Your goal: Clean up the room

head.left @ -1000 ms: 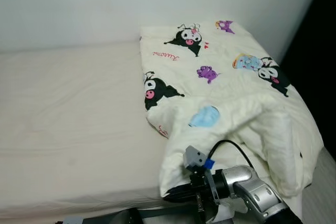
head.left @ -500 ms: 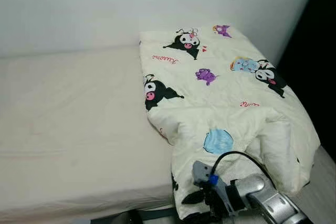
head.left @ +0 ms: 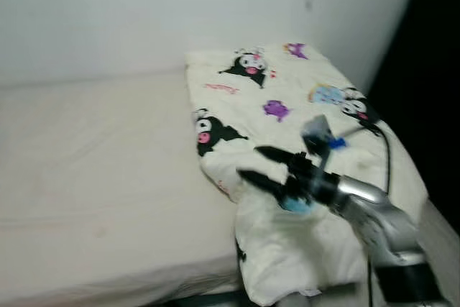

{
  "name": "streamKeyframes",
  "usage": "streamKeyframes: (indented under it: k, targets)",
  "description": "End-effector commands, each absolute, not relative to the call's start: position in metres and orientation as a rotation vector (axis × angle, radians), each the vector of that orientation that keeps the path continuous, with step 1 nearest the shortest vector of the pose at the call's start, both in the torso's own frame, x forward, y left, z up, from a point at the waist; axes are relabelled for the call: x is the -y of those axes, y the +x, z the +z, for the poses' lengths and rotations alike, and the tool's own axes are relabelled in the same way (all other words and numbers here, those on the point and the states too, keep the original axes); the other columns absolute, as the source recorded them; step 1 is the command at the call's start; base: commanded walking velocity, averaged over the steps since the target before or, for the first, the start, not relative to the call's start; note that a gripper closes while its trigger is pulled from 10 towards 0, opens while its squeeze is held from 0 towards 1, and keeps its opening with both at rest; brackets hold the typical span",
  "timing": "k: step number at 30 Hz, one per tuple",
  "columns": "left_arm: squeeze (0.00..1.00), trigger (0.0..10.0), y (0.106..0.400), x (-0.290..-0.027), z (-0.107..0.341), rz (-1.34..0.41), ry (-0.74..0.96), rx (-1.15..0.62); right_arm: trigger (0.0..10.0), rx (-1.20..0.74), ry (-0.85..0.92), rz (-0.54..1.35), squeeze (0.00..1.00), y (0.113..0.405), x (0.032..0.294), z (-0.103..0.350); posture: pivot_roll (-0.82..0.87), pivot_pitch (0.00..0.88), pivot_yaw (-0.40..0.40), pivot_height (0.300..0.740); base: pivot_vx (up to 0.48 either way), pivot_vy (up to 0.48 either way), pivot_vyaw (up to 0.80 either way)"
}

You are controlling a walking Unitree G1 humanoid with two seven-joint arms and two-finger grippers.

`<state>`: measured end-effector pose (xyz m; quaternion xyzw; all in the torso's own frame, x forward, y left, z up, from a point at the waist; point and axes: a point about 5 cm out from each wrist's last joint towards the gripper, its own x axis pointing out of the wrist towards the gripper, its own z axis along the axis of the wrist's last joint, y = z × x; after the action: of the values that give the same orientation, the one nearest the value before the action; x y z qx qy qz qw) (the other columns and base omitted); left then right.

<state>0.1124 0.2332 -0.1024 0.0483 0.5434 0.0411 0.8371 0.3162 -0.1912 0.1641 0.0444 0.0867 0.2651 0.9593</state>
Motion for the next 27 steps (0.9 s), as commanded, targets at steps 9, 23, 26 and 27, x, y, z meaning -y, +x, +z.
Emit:
streamKeyframes:
  k: [9, 23, 26, 27]
  targets:
    - [0.00, 10.0, 0.116, -0.224, -0.103, -0.028, 0.154, -1.140, 10.0, -0.300, 0.185, 0.133, 0.00, 0.298, 0.224, 0.123, -0.19, 0.138, 0.105, 0.577, 0.000, -0.107, 0.00]
    - [0.00, 10.0, 0.118, -0.226, -0.102, 0.015, 0.136, -1.127, 10.0, -0.291, 0.182, 0.155, 0.00, 0.309, 0.198, 0.123, -0.18, 0.130, 0.101, 0.577, 0.000, -0.377, 0.00]
    - [0.00, 10.0, 0.118, -0.227, -0.102, 0.018, 0.147, -1.132, 10.0, -0.295, 0.180, 0.158, 0.00, 0.309, 0.194, 0.121, -0.18, 0.129, 0.101, 0.577, 0.000, 0.000, 0.00]
    - [0.00, 10.0, 0.118, -0.227, -0.102, 0.022, 0.145, -1.131, 10.0, -0.300, 0.182, 0.156, 0.00, 0.309, 0.194, 0.119, -0.18, 0.129, 0.101, 0.577, 0.000, 0.000, 0.00]
